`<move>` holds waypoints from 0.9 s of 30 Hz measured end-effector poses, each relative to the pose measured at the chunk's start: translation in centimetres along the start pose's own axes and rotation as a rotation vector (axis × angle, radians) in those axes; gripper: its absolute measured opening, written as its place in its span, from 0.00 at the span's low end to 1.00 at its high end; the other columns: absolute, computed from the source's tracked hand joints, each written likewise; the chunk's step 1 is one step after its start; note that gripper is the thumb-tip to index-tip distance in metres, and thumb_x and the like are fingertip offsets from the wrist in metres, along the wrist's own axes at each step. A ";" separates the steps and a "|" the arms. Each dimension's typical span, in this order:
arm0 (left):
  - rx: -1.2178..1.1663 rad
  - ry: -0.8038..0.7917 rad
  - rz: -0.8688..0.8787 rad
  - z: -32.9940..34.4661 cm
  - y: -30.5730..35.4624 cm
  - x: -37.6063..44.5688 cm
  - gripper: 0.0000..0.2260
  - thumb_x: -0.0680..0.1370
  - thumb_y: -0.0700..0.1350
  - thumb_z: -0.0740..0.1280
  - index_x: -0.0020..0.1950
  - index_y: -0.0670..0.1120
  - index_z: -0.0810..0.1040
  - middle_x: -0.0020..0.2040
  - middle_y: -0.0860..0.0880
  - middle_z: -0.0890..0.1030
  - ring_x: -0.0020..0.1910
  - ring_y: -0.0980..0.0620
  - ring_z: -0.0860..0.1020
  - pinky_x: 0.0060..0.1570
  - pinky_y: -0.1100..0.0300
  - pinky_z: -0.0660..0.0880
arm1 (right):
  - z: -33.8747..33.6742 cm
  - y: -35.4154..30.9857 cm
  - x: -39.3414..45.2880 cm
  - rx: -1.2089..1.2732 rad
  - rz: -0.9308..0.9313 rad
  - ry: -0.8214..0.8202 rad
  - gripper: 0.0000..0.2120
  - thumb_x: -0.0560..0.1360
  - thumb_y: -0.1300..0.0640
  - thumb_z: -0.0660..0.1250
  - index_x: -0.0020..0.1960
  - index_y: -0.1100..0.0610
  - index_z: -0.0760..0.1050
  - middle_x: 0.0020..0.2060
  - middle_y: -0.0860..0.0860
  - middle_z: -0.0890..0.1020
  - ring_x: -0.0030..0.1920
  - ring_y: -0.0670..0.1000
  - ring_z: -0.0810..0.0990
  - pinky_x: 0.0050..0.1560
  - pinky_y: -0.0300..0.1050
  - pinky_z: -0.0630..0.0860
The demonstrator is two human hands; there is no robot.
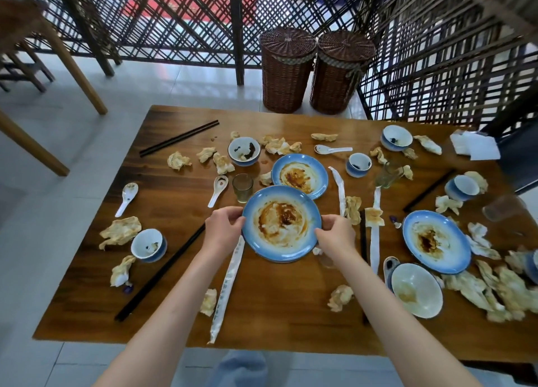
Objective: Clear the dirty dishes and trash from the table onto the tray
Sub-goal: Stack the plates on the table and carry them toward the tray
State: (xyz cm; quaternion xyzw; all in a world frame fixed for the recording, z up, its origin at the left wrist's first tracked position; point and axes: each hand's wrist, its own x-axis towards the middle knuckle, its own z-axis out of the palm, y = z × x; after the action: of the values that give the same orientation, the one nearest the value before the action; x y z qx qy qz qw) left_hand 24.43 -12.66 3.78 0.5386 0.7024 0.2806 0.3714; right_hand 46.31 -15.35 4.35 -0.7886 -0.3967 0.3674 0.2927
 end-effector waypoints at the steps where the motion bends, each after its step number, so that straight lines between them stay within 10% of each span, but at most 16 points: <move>1: -0.009 -0.005 0.008 0.2 0.6 0.6 0.13 0.77 0.42 0.66 0.61 0.45 0.78 0.55 0.51 0.81 0.48 0.58 0.75 0.47 0.65 0.72 | -0.4 -0.4 0.7 0.009 -0.006 0.006 0.10 0.72 0.64 0.68 0.52 0.57 0.78 0.38 0.44 0.78 0.41 0.45 0.78 0.36 0.37 0.76; 14: -0.046 -0.075 0.010 7.2 7.9 12.2 0.13 0.78 0.39 0.63 0.62 0.45 0.78 0.55 0.50 0.81 0.48 0.58 0.74 0.45 0.64 0.69 | -2.8 -3.6 13.6 0.065 0.146 0.117 0.10 0.70 0.63 0.70 0.38 0.50 0.74 0.36 0.45 0.78 0.46 0.53 0.80 0.48 0.55 0.80; 27: 0.115 -0.088 -0.136 11.5 6.2 16.8 0.18 0.77 0.36 0.63 0.67 0.44 0.73 0.62 0.46 0.78 0.61 0.49 0.75 0.56 0.58 0.71 | 0.0 -2.0 20.0 -0.057 0.257 0.040 0.14 0.73 0.64 0.68 0.58 0.59 0.77 0.55 0.54 0.80 0.56 0.53 0.78 0.51 0.43 0.74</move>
State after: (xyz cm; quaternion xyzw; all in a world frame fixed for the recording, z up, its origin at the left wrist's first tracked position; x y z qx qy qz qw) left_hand 34.92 5.14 -1.52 0.5217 0.7353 0.1900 0.3887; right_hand 53.81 2.49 -1.12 -0.8481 -0.2968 0.3748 0.2285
